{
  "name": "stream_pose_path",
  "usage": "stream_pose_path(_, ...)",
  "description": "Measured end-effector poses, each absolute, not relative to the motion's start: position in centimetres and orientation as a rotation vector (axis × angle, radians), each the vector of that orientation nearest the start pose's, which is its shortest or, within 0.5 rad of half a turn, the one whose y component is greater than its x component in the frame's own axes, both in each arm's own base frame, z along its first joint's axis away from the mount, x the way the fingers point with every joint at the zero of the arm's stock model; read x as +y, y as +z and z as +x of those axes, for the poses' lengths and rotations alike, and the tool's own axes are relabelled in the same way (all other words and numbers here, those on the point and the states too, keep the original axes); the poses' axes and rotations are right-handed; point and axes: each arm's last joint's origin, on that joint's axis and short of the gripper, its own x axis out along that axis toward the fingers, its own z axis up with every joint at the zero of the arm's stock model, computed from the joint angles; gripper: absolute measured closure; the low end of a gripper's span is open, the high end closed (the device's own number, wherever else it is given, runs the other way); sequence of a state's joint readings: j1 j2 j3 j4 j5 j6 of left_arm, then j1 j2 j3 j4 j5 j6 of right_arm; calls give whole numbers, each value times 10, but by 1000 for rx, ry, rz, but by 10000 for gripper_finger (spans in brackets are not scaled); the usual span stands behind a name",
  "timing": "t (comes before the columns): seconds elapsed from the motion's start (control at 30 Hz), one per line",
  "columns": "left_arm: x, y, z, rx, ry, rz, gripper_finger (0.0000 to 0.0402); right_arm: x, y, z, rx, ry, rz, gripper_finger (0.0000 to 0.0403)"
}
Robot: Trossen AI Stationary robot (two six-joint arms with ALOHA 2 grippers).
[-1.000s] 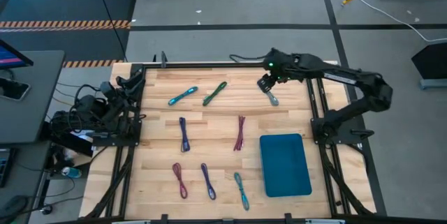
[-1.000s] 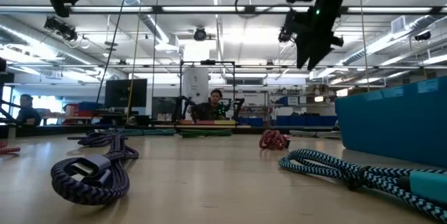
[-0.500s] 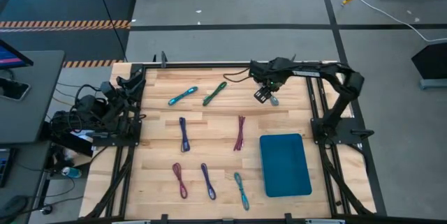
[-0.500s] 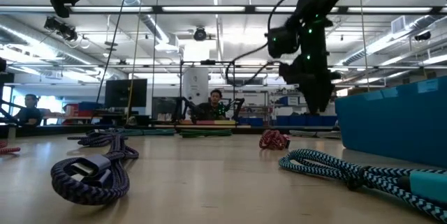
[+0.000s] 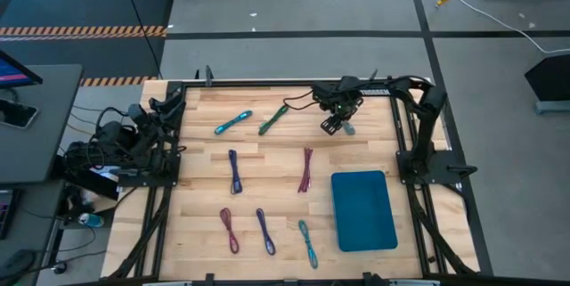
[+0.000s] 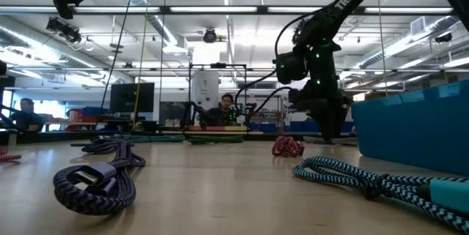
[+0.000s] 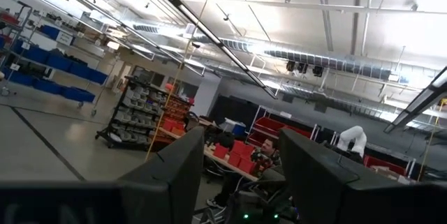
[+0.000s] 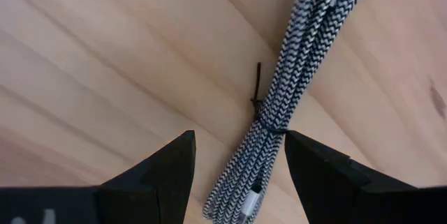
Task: Pick and place USB-C Cables
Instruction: Put the white charger cable into the blue bin
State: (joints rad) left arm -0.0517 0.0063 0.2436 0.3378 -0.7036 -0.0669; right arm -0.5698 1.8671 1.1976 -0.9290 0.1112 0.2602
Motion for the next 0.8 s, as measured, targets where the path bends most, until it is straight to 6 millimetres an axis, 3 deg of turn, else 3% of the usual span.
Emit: stream_pose_path(0.8, 16, 268, 57, -545, 618, -271, 207, -198, 155, 266, 1413, -715, 648, 176)
